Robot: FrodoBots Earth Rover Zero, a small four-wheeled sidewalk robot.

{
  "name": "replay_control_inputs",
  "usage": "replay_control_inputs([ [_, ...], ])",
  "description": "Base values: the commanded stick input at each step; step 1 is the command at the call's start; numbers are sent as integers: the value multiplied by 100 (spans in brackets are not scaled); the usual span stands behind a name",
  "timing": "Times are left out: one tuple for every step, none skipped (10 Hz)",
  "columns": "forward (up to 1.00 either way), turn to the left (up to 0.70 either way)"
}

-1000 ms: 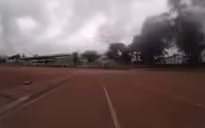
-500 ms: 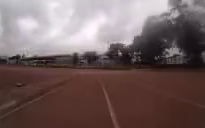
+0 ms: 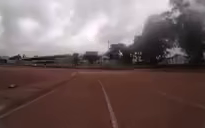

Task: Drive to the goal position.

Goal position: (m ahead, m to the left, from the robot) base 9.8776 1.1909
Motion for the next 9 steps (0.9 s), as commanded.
replay_control_inputs([
  [70, 0],
  [70, 0],
  [70, 0],
  [70, 0],
  [70, 11],
  [70, 12],
  [70, 5],
  [70, 7],
  [70, 7],
])
